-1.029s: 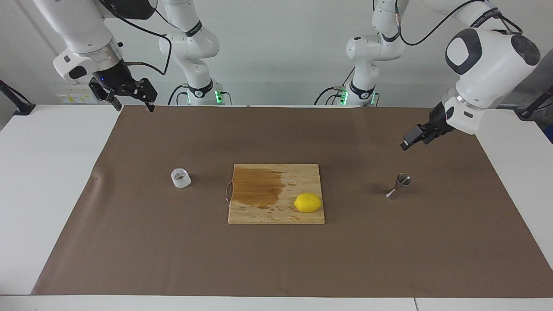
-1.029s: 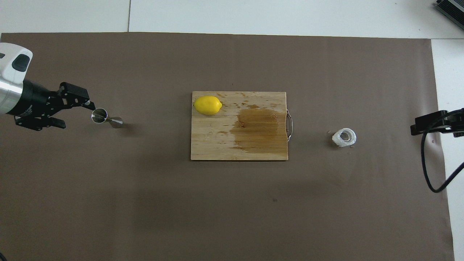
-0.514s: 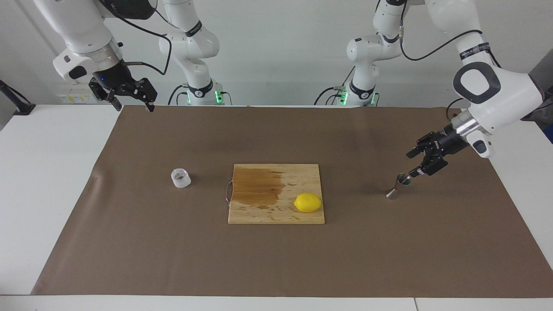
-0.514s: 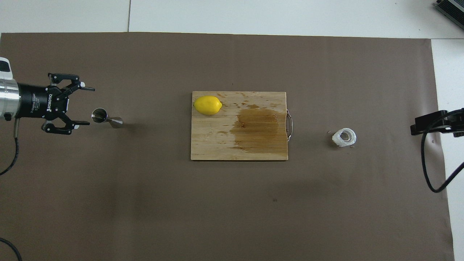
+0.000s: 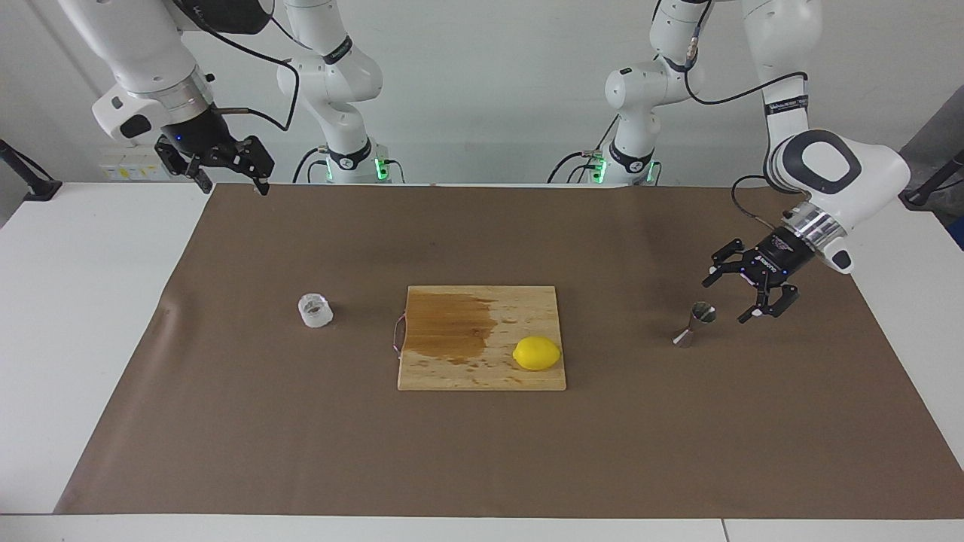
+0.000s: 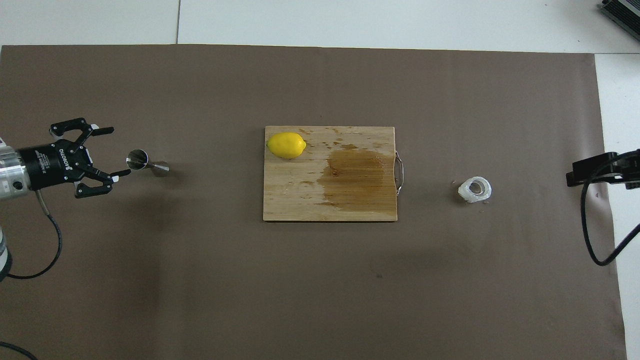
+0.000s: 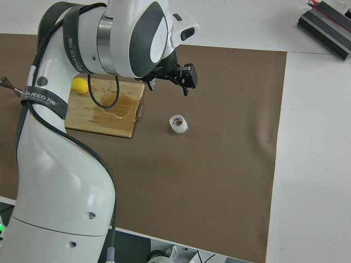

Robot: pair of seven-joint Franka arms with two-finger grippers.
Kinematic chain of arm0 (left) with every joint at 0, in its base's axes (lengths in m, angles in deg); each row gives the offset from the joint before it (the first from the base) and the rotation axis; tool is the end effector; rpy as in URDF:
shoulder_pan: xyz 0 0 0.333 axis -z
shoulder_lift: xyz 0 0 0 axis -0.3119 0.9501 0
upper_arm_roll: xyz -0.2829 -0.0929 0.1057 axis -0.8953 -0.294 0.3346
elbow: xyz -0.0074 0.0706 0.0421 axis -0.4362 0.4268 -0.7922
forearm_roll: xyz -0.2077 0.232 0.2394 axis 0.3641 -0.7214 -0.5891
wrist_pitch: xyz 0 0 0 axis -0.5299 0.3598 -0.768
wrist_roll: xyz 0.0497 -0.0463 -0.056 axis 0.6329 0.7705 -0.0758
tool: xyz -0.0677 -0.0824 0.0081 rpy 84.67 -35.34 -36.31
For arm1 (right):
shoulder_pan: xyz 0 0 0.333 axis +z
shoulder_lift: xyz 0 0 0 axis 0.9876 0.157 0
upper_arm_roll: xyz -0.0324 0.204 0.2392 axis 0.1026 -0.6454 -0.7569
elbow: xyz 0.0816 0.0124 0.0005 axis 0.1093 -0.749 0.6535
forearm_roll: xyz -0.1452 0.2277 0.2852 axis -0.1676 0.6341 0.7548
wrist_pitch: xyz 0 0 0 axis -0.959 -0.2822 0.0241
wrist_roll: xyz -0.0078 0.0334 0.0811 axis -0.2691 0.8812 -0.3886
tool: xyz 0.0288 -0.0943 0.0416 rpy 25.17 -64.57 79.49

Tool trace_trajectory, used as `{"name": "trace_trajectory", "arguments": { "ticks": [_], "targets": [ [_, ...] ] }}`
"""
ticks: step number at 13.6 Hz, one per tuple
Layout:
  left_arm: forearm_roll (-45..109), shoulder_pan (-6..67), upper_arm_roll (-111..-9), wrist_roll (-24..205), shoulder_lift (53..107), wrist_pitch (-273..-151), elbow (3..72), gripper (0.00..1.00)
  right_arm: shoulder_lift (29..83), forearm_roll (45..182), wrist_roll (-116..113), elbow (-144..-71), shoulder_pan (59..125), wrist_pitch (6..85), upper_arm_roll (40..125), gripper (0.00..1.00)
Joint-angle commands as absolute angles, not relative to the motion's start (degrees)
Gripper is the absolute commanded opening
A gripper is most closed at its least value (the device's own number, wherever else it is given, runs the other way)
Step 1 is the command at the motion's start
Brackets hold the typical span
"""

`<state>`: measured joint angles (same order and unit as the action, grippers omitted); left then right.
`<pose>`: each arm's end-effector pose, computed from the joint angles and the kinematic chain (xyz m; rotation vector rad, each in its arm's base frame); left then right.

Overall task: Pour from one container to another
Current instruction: 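Move the open left gripper toward the small metal cup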

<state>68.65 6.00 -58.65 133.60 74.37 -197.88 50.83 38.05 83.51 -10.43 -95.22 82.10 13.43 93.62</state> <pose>0.5537 0.0700 0.3857 1.3709 1.8727 -0.4782 0.5302 -0.0280 0.6320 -3.1247 0.0955 0.0910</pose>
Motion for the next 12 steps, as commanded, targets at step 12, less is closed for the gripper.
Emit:
{"name": "trace_trajectory", "arguments": {
  "ticks": [12],
  "targets": [
    [85.8, 8.7, -59.5, 136.4, 72.6, -207.4, 59.9, 1.00, 37.5, 84.7, -8.9, -95.5, 81.8, 13.0, 93.8, 1.00]
  ]
}}
